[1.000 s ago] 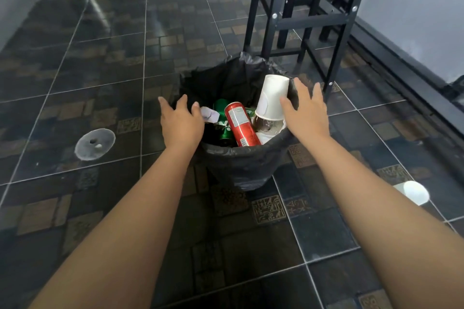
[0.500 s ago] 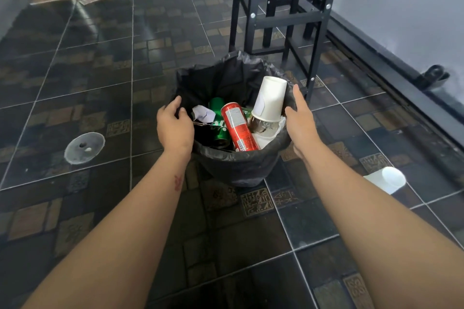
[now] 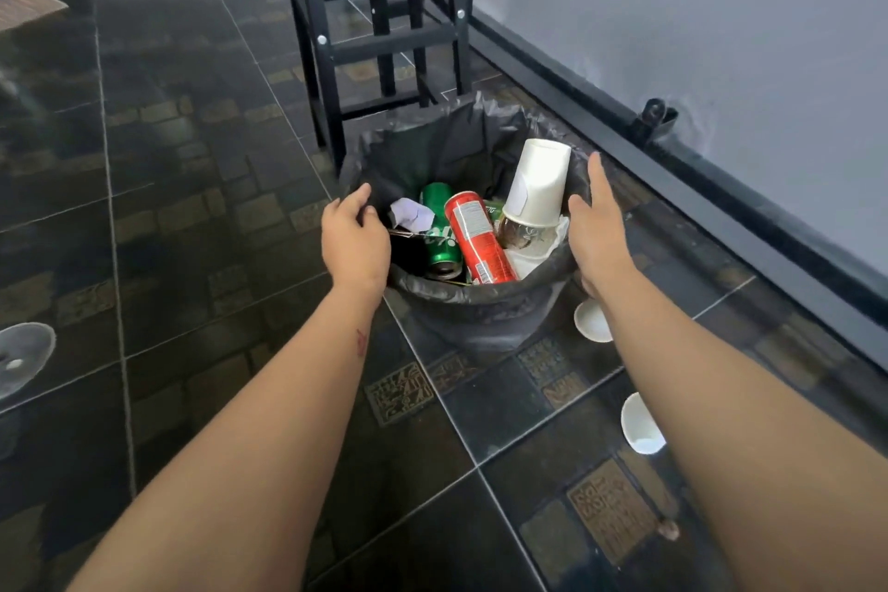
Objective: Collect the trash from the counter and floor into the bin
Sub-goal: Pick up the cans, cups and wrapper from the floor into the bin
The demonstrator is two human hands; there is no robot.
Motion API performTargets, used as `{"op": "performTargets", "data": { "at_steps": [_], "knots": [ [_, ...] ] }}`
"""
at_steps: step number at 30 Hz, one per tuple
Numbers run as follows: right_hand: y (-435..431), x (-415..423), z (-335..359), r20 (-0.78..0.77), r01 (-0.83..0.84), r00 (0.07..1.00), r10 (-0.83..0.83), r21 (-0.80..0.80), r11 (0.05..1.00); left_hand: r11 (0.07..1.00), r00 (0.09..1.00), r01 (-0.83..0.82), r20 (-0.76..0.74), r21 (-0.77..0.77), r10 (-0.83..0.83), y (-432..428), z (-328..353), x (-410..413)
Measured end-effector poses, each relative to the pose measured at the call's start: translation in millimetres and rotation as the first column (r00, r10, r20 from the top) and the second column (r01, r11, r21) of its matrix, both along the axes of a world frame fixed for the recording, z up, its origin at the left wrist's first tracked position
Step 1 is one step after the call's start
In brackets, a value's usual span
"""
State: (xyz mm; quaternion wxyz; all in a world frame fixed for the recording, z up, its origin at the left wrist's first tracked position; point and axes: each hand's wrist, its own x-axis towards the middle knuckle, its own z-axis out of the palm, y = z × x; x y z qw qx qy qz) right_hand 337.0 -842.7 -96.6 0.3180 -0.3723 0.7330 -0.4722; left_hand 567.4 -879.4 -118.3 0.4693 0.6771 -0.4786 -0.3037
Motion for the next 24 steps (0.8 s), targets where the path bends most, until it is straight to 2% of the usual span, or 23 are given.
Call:
{"op": "performTargets", "data": {
  "at_steps": [9, 13, 17, 19, 21, 24],
  "knots": [
    [-24.1, -30.4, -13.2, -0.083, -0.018, 0.996, 0.026, 0.090, 0.996, 0.997, 0.996, 0.075, 0.045, 0.003, -0.075, -44.9, -7.3, -28.5],
    [-21.0, -28.1, -15.9, -0.236, 0.002, 0.972, 0.023, 0.103, 0.995, 0.998, 0.992, 0.064, 0.105, 0.021, -0.065, -42.0, -4.3, -30.0],
    [-18.0, -29.5, -11.3, -0.405, -0.009, 0.910, 0.085, 0.187, 0.982, 0.999, 0.956, 0.033, 0.291, -0.038, -0.021, -25.9, 6.0, -32.6],
    [-11.7, -31.0, -9.2, -0.442, -0.043, 0.887, 0.136, 0.214, 0.976, 0.992, 0.896, 0.116, 0.437, -0.049, -0.083, -13.6, 5.5, -34.9],
    [0.7, -32.0, -9.0, -0.497, -0.085, 0.845, 0.198, 0.241, 0.967, 0.974, 0.787, 0.223, 0.597, -0.039, -0.156, 2.7, 0.1, -39.9],
    [23.4, -36.9, -7.8, -0.537, -0.128, 0.809, 0.241, 0.239, 0.963, 0.928, 0.630, 0.365, 0.752, -0.071, -0.191, 31.9, -6.2, -56.1]
  ]
}}
